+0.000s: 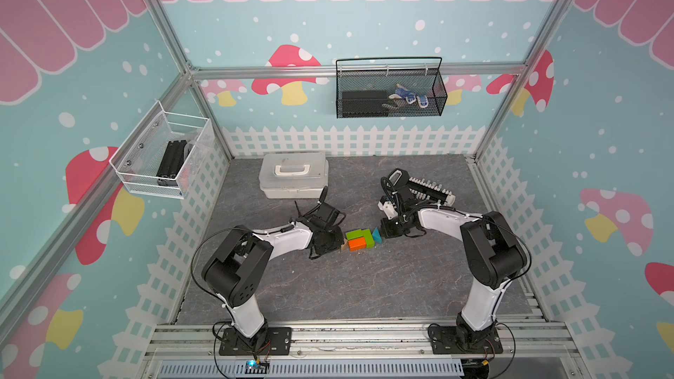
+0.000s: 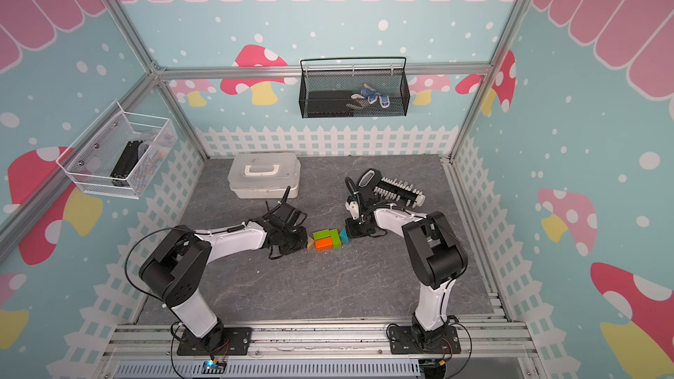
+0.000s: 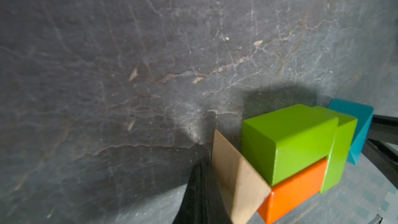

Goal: Assemble a piece of candy with building blocks
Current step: Assemble the building block at the center of the board, then adjust the building blocks at the center of the board.

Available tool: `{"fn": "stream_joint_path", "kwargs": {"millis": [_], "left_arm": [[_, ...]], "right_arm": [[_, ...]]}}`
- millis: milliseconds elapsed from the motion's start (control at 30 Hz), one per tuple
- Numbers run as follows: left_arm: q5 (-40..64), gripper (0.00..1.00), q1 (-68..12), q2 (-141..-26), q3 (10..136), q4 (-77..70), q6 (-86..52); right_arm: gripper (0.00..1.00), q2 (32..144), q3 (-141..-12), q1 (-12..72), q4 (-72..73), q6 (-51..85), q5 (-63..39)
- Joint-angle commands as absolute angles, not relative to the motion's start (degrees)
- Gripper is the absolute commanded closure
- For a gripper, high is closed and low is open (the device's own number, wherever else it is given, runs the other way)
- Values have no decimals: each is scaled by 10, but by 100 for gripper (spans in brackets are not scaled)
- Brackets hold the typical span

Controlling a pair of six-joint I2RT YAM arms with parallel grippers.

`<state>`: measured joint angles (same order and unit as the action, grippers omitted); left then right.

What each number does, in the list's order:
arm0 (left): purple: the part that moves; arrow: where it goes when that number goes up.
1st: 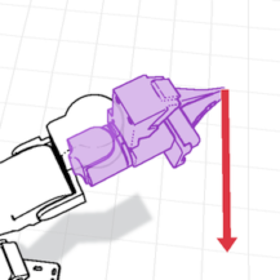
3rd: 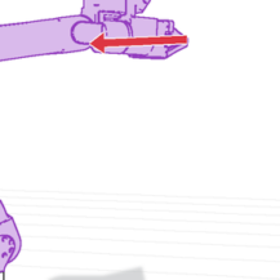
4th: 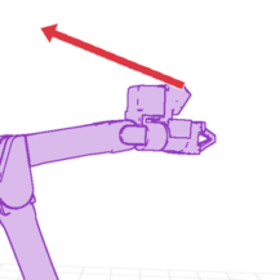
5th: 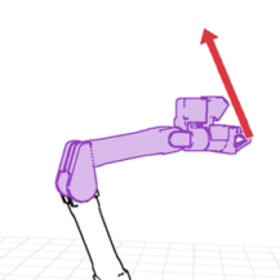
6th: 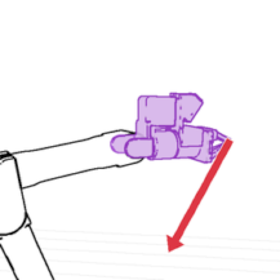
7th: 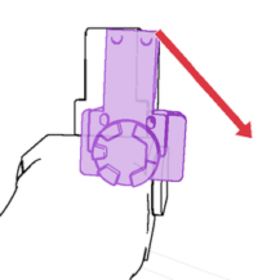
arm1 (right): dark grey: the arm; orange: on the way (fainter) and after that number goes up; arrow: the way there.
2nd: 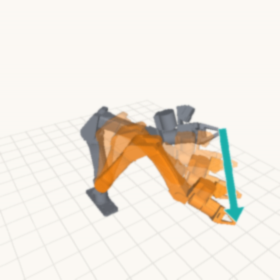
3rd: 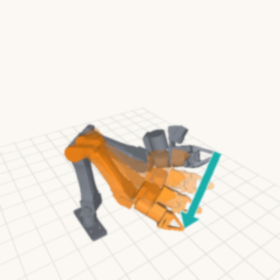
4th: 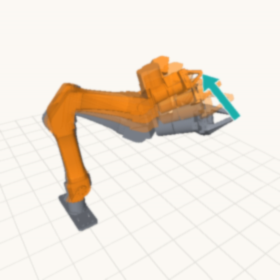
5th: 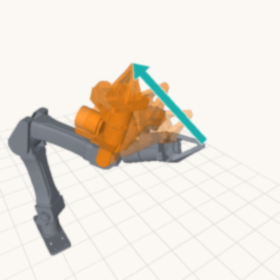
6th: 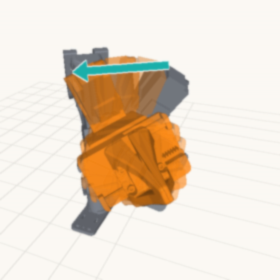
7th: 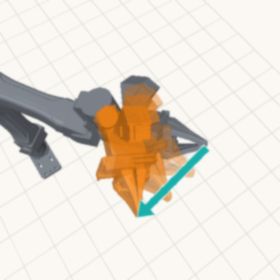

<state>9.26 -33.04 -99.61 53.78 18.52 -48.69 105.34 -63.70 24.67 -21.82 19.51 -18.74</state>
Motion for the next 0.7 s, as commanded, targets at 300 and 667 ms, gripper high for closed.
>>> {"fn": "stream_joint_path", "kwargs": {"millis": [300, 667], "left_arm": [[92, 100, -328, -1012, 545, 206, -472], [91, 100, -224, -882, 532, 301, -358]], "right_arm": [[84, 1049, -643, 253, -240, 184, -171], [77, 937, -616, 243, -232, 178, -52]]}}
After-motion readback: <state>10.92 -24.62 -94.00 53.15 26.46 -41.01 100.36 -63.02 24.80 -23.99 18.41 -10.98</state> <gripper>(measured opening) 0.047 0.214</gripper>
